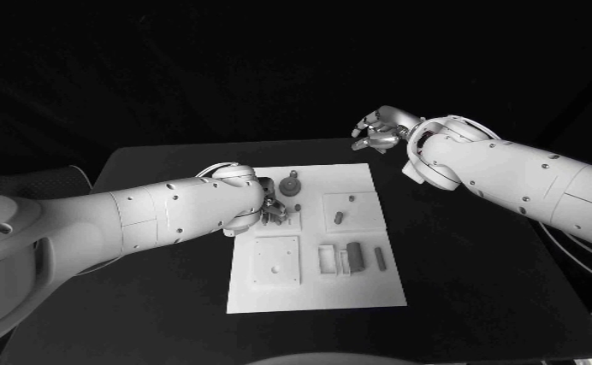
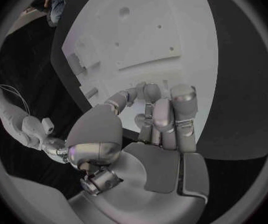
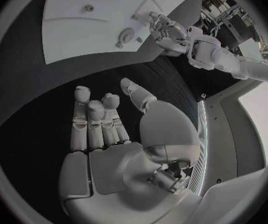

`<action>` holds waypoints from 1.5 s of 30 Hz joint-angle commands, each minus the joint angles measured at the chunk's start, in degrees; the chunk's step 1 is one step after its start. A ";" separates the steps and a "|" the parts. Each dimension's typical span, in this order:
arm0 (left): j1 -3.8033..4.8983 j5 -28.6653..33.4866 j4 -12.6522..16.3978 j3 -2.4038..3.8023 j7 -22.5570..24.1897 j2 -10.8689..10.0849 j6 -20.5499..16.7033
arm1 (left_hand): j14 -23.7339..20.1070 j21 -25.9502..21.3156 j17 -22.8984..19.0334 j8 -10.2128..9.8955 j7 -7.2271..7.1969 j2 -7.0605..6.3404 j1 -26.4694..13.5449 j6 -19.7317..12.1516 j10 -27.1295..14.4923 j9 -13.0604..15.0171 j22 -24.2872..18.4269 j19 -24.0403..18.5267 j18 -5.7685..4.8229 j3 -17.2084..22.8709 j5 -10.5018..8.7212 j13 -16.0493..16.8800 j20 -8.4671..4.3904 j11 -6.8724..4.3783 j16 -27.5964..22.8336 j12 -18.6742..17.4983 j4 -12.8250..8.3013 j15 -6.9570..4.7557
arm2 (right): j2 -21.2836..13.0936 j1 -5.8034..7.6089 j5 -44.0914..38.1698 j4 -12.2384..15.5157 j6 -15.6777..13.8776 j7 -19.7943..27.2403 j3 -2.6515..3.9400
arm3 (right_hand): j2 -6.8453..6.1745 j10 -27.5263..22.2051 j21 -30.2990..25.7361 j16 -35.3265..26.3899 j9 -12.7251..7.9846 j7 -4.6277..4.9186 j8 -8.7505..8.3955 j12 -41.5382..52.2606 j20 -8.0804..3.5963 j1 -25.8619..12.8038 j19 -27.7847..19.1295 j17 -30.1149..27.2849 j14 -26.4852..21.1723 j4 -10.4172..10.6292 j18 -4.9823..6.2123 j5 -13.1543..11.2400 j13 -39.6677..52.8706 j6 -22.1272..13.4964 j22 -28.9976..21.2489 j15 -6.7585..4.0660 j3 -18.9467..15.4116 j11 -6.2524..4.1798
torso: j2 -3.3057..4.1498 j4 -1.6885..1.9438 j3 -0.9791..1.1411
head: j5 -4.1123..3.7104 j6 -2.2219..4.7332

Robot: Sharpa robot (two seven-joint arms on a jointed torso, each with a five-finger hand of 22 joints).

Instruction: Assemble the parts on the task board

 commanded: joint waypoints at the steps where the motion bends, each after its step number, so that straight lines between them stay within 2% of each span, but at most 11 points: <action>1: -0.13 0.05 0.03 -0.03 0.26 0.17 0.83 | -0.63 -0.24 -0.13 0.58 -0.68 -0.99 -1.04 0.15 2.32 -0.37 -0.09 1.10 5.66 7.84 -2.02 -0.37 -0.45 -2.85 0.21 0.36 -7.11 -0.78 | -0.02 0.01 -0.49 0.11 0.61 0.20 0.03 | 0.34 -0.29 -0.36 0.07 -0.09 0.58 0.08 0.15 -0.09 0.29 0.02 -0.10 -0.12 0.01 0.65 0.28 -0.07 0.25 0.58 -0.43 0.43 0.10 | 0.01 -0.02 0.02 | -0.02 -0.07; 5: -0.13 0.05 0.03 -0.03 0.26 0.19 0.76 | -0.67 -0.20 -0.28 0.94 -0.69 -1.73 -1.68 0.01 2.23 -0.69 -0.08 1.17 5.62 7.18 -2.94 -0.75 -0.51 -2.86 0.28 0.64 -6.19 -0.80 | -0.01 0.01 -0.49 0.11 0.63 0.19 0.03 | 0.33 -0.29 -0.37 0.07 -0.09 0.58 0.08 0.15 -0.09 0.29 0.02 -0.10 -0.12 0.01 0.65 0.28 -0.08 0.25 0.58 -0.43 0.42 0.10 | 0.02 -0.02 0.02 | -0.06 -0.07; 7: -0.13 0.05 0.03 -0.03 0.26 0.19 0.74 | -0.69 -0.12 -0.31 1.20 -0.67 -1.35 -2.29 -0.15 2.13 -0.85 0.01 1.18 5.61 5.78 -2.17 -0.96 -0.58 -2.86 0.40 0.86 -6.46 -0.78 | -0.03 0.01 -0.49 0.12 0.61 0.19 0.03 | 0.33 -0.29 -0.37 0.07 -0.09 0.58 0.09 0.15 -0.09 0.28 0.02 -0.10 -0.12 0.01 0.65 0.28 -0.08 0.26 0.58 -0.43 0.42 0.10 | 0.01 0.00 0.00 | -0.08 -0.10; 14: -0.13 0.06 0.02 -0.03 0.26 0.13 0.73 | -0.88 -0.18 -0.61 1.56 -0.71 -1.78 -3.01 -0.34 1.98 -1.25 0.03 1.04 5.61 4.34 -3.08 -1.41 -0.66 -2.87 0.34 1.18 -6.15 -0.82 | -0.07 0.01 -0.49 0.15 0.59 0.17 0.03 | 0.33 -0.29 -0.37 0.07 -0.09 0.58 0.09 0.16 -0.08 0.26 0.02 -0.11 -0.12 0.02 0.65 0.27 -0.08 0.26 0.59 -0.43 0.42 0.10 | 0.01 0.01 0.02 | -0.15 -0.15; 30: -0.13 0.20 0.04 -0.03 0.35 0.08 -0.26 | -0.83 -0.22 -0.62 1.90 -0.75 -2.57 -3.32 -0.42 1.93 -1.62 0.03 1.02 5.65 3.80 -3.98 -1.82 -0.74 -2.92 0.52 1.49 -5.38 -0.87 | -0.07 0.02 -0.49 0.18 0.60 0.18 0.03 | 0.34 -0.30 -0.38 0.08 -0.10 0.57 0.09 0.16 -0.08 0.23 0.01 -0.12 -0.13 0.02 0.65 0.27 -0.10 0.26 0.59 -0.43 0.42 0.10 | 0.00 0.01 -0.01 | -0.20 -0.18; 32: -0.13 0.21 0.05 -0.03 0.35 0.08 -0.36 | -0.84 -0.24 -0.66 2.01 -0.76 -2.78 -3.38 -0.46 1.91 -1.76 0.02 1.03 5.67 3.70 -4.51 -1.97 -0.77 -2.93 0.56 1.60 -5.04 -0.89 | -0.08 0.02 -0.49 0.19 0.61 0.18 0.03 | 0.34 -0.30 -0.38 0.08 -0.10 0.57 0.10 0.17 -0.08 0.23 0.01 -0.13 -0.14 0.02 0.65 0.27 -0.10 0.26 0.59 -0.43 0.42 0.10 | 0.01 0.00 0.00 | -0.23 -0.20; 34: -0.13 0.23 0.03 -0.03 0.37 0.06 -0.55 | -0.88 -0.26 -0.74 2.20 -0.78 -2.98 -3.29 -0.55 1.84 -2.00 0.03 1.01 5.71 3.64 -6.07 -2.24 -0.82 -2.95 0.61 1.77 -4.61 -0.91 | -0.10 0.02 -0.49 0.25 0.61 0.17 0.03 | 0.34 -0.30 -0.38 0.08 -0.10 0.57 0.10 0.17 -0.08 0.23 0.01 -0.13 -0.14 0.02 0.65 0.27 -0.10 0.26 0.59 -0.43 0.42 0.10 | 0.01 0.01 0.01 | -0.25 -0.22; 45: -0.13 0.28 -0.26 -0.03 0.35 0.18 -0.58 | -0.98 -0.31 -0.93 2.59 -0.78 -3.75 -3.80 -0.77 1.70 -2.55 0.07 0.95 5.74 3.37 -8.07 -2.82 -0.84 -2.96 0.70 2.17 -3.13 -0.92 | -0.14 0.02 -0.49 0.47 0.58 0.16 0.03 | 0.35 -0.30 -0.38 0.09 -0.10 0.57 0.10 0.17 -0.08 0.23 0.01 -0.14 -0.14 0.02 0.65 0.27 -0.11 0.26 0.60 -0.43 0.43 0.10 | -0.01 0.01 0.03 | -0.26 -0.32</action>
